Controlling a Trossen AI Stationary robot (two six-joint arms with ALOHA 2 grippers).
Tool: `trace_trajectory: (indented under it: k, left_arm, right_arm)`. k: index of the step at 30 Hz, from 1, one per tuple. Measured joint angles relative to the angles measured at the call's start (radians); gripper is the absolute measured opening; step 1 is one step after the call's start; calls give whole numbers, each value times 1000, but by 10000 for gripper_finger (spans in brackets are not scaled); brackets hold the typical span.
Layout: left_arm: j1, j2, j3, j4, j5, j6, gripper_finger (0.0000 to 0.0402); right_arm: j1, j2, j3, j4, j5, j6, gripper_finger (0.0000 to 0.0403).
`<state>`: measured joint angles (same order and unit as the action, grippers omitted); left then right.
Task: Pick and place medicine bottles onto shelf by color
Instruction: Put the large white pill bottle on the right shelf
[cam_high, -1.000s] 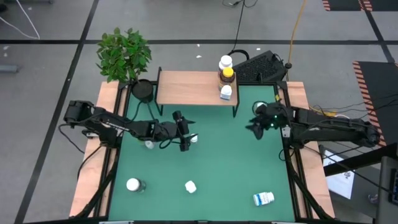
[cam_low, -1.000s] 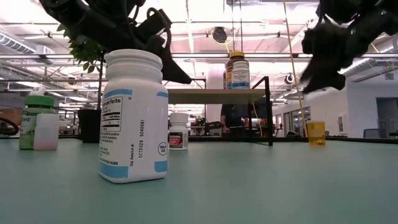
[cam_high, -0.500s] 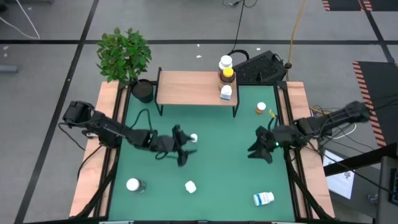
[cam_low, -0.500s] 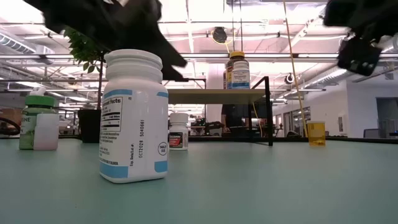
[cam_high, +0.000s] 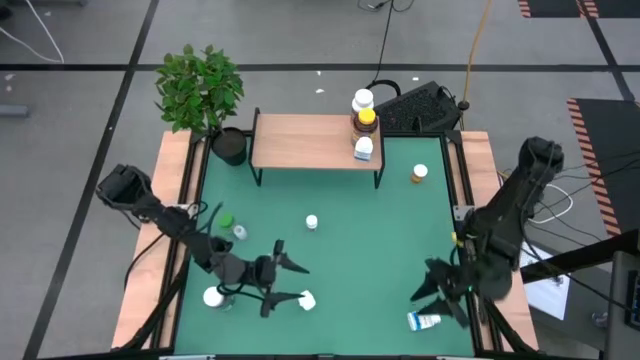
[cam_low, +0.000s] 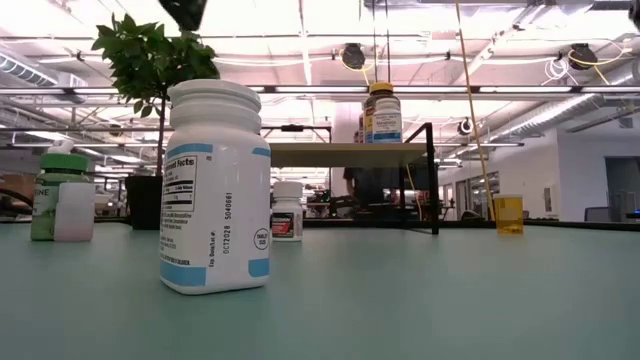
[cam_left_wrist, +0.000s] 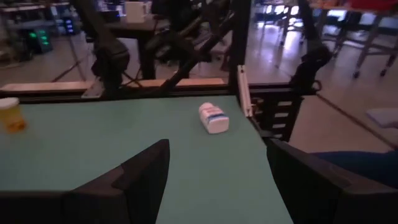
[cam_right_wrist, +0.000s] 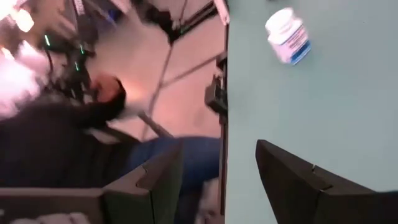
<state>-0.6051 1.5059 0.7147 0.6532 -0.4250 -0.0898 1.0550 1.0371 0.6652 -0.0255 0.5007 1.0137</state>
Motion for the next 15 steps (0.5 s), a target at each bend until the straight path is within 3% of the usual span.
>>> trace_trajectory:
  k: [5, 10, 15]
  left_arm:
    - [-11, 0, 0, -8, -66, -17, 273]
    - [3, 0, 0, -10, -78, -18, 273]
    - [33, 0, 0, -10, -79, -18, 273]
  right_arm:
    - [45, 179, 168, -204, -43, -50, 190]
    - [47, 307, 327, -536, -203, -64, 189]
    - [56, 371, 351, -618, -384, 51, 194]
